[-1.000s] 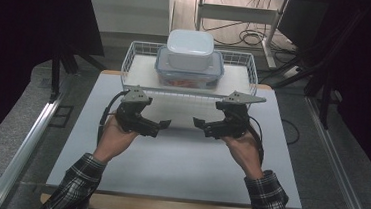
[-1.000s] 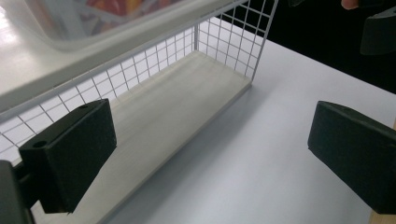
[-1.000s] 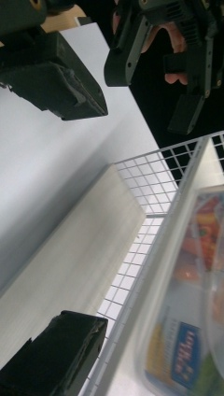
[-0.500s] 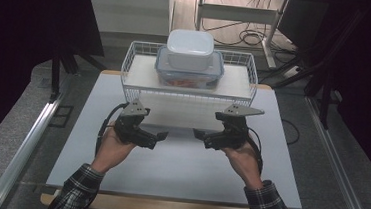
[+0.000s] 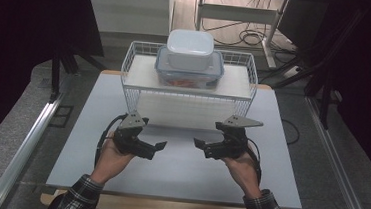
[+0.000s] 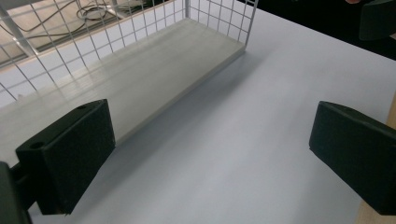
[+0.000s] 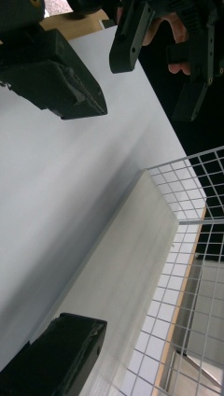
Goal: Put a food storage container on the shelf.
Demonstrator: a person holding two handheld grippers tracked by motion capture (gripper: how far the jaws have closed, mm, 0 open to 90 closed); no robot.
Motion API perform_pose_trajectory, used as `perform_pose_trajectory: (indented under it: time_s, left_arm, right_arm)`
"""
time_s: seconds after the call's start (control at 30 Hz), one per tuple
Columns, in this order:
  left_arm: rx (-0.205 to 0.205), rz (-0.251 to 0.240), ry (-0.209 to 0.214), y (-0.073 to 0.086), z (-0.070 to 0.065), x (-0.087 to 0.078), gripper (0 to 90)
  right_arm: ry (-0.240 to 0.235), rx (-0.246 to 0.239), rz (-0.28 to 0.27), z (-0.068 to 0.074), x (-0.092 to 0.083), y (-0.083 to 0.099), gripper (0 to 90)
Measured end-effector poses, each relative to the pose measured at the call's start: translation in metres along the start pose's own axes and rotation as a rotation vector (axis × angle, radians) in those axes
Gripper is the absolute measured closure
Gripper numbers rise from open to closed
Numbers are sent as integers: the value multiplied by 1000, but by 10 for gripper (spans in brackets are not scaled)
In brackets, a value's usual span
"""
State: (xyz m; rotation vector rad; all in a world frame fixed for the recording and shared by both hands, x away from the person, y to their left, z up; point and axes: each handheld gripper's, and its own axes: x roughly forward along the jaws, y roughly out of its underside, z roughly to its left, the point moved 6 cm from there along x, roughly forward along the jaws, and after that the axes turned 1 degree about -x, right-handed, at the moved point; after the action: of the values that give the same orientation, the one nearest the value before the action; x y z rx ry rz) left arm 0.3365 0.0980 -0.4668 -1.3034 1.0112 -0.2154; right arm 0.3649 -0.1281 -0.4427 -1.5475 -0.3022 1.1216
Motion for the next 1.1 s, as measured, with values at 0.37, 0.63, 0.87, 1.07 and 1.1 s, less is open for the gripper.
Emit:
perform_pose_trajectory:
  time_s: [0.37, 0.63, 0.87, 1.07, 1.1]
  left_arm:
    - [12, 24, -4, 16, -6, 3, 3]
    - [-15, 31, -13, 36, -4, 1, 2]
    - [-33, 30, -27, 51, -1, -4, 1]
    - [-43, 25, -40, 59, 1, -11, 1]
    - [-44, 25, -41, 60, 1, -12, 1]
  right_arm:
    - [13, 7, 23, 1, -3, 17, 0]
    - [34, 16, 50, -3, -7, 32, 0]
    - [47, 24, 59, -6, -15, 43, 0]
    - [60, 35, 60, -9, -22, 50, 0]
    - [61, 36, 60, -10, -24, 51, 0]
